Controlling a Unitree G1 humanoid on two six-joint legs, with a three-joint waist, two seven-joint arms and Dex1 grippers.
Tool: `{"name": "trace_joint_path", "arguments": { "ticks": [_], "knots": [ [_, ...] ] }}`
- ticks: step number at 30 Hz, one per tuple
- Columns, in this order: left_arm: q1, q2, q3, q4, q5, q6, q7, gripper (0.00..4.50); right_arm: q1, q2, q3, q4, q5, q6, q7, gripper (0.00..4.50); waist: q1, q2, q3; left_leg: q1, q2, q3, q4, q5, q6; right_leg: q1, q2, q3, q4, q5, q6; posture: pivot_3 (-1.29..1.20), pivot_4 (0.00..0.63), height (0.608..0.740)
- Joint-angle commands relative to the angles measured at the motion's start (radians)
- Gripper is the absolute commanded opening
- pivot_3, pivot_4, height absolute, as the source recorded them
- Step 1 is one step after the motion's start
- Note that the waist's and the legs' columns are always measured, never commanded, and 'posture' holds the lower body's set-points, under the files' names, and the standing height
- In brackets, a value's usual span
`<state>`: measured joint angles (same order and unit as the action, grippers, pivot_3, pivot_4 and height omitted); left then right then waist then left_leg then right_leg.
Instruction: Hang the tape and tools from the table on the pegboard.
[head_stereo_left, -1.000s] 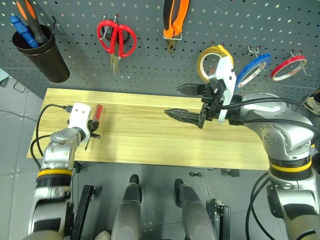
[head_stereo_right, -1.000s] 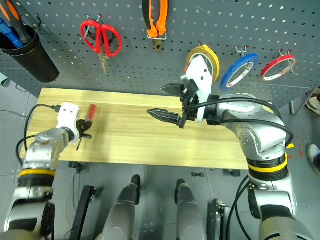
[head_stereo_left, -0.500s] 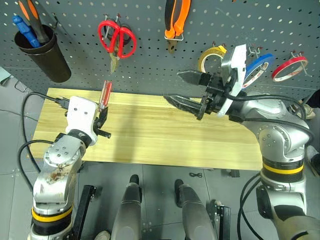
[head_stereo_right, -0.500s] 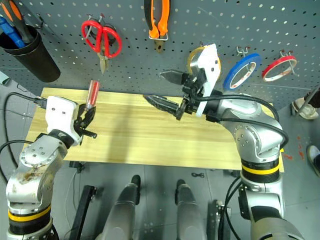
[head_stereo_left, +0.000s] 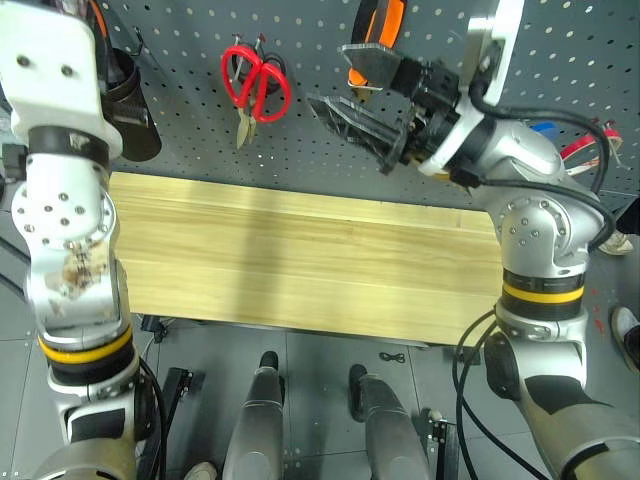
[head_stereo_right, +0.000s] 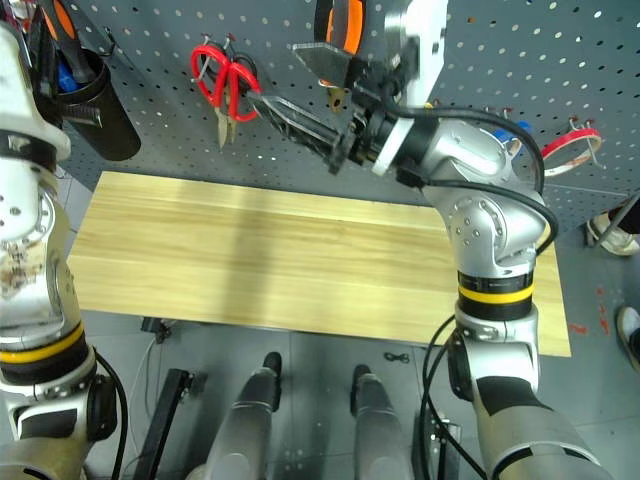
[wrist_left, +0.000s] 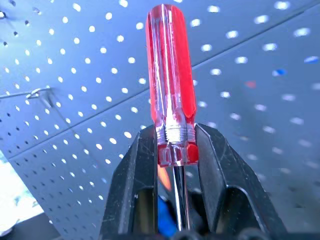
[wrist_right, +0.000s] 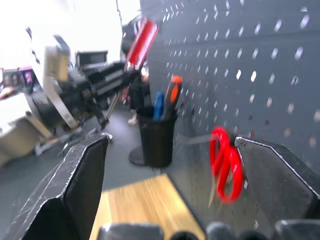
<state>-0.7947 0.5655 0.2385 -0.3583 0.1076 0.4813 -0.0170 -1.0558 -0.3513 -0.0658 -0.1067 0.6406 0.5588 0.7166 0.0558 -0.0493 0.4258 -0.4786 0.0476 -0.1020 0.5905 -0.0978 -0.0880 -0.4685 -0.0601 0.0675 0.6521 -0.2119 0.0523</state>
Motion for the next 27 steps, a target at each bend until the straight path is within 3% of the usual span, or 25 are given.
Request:
{"name": "trace_joint_path", "arguments": {
  "ticks": [1, 10, 18, 26, 27],
  "knots": [
    [-0.1, 0.007, 0.017, 0.212, -0.012, -0.204, 0.02, 0.62, -0.071, 0.032, -0.019, 0.038, -0.012, -0.078, -0.003, 4.5, 0.003, 0.0, -0.002, 0.0, 0.0, 0.0, 0.0, 0.0, -0.001, 0.0, 0.0, 0.0, 0.0, 0.0, 0.0, 0.24, 0.305, 0.74],
    [-0.302, -0.044, 0.017, 0.585, -0.034, -0.494, 0.088, 0.62, -0.067, 0.045, -0.008, 0.055, -0.052, -0.108, -0.017, 4.5, 0.016, -0.005, -0.007, -0.004, 0.0, -0.001, 0.0, 0.001, -0.002, -0.001, -0.001, -0.003, -0.002, 0.002, 0.0, 0.2, 0.301, 0.74],
    [-0.361, -0.03, 0.016, 0.715, -0.035, -0.596, 0.124, 0.62, -0.063, 0.031, -0.007, 0.055, -0.069, -0.106, -0.021, 4.5, 0.009, -0.005, -0.012, -0.004, 0.0, -0.001, 0.0, 0.002, -0.004, -0.001, -0.001, -0.003, -0.002, 0.002, -0.001, 0.19, 0.285, 0.74],
    [-0.281, -0.053, 0.008, 0.726, -0.039, -0.632, 0.124, 0.62, -0.057, 0.028, 0.002, 0.045, -0.075, -0.104, -0.014, 4.5, 0.008, -0.005, -0.017, -0.004, 0.0, -0.001, 0.0, 0.003, -0.004, -0.001, -0.001, -0.003, 0.007, 0.003, -0.001, 0.18, 0.291, 0.74],
    [-0.276, -0.053, 0.01, 0.725, -0.041, -0.63, 0.126, 1.12, -0.056, 0.026, 0.003, 0.044, -0.075, -0.104, -0.013, 4.5, 0.008, -0.005, -0.017, -0.004, 0.0, -0.001, 0.0, 0.003, -0.005, -0.002, -0.001, -0.003, 0.007, 0.003, -0.001, 0.18, 0.291, 0.74]
  ]
}}
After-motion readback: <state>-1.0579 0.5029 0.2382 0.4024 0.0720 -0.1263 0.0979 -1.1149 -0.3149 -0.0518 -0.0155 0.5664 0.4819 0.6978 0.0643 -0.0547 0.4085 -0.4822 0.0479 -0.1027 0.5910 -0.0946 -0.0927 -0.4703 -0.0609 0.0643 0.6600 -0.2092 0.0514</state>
